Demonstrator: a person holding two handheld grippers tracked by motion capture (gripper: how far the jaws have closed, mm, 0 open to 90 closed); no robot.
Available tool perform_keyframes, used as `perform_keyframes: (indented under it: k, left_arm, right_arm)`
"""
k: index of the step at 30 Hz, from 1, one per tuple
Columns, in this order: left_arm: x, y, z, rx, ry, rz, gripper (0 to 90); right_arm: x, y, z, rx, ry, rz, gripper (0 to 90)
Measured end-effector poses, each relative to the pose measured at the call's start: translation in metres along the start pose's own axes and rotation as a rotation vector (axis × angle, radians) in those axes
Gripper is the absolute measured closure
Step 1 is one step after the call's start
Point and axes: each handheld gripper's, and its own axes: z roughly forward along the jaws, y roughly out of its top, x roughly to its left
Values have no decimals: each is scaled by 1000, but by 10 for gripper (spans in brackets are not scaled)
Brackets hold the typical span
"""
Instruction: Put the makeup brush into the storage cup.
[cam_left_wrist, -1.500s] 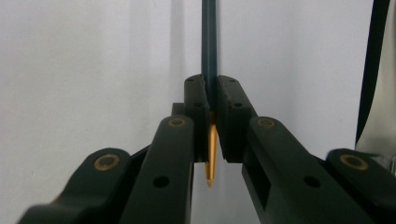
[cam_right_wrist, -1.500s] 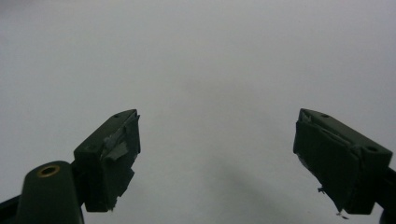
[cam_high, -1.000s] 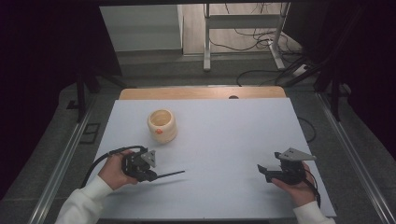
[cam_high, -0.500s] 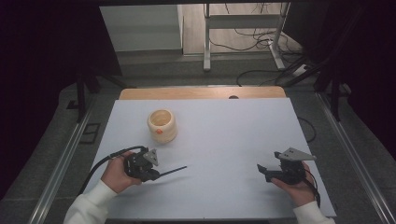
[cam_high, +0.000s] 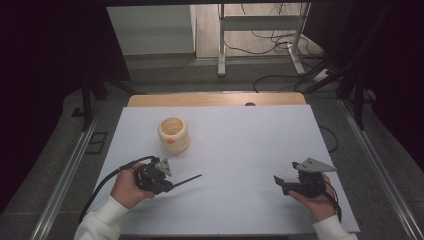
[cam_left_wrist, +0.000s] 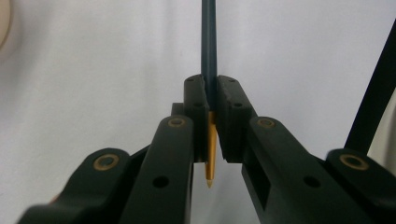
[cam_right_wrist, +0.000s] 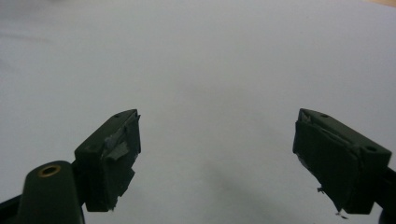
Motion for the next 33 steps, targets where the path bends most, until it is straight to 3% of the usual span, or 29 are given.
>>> perform_keyframes:
  k: [33]
  left_arm:
    - [-5, 13, 5, -39, 5, -44, 837]
  right_arm:
    - [14, 9, 8, 11, 8, -46, 154]
